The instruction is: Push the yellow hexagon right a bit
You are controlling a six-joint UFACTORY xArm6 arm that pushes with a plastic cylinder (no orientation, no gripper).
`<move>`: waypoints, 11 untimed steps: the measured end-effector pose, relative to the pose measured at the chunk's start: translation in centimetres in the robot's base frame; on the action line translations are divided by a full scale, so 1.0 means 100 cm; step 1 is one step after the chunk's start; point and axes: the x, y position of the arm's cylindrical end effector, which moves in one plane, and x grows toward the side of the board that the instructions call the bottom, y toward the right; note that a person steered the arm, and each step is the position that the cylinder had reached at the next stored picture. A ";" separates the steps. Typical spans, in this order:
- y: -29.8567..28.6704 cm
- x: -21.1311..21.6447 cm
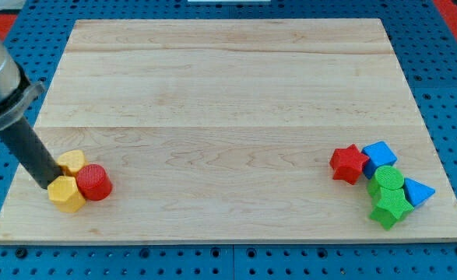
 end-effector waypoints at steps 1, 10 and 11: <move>0.020 0.003; 0.050 0.029; 0.071 0.029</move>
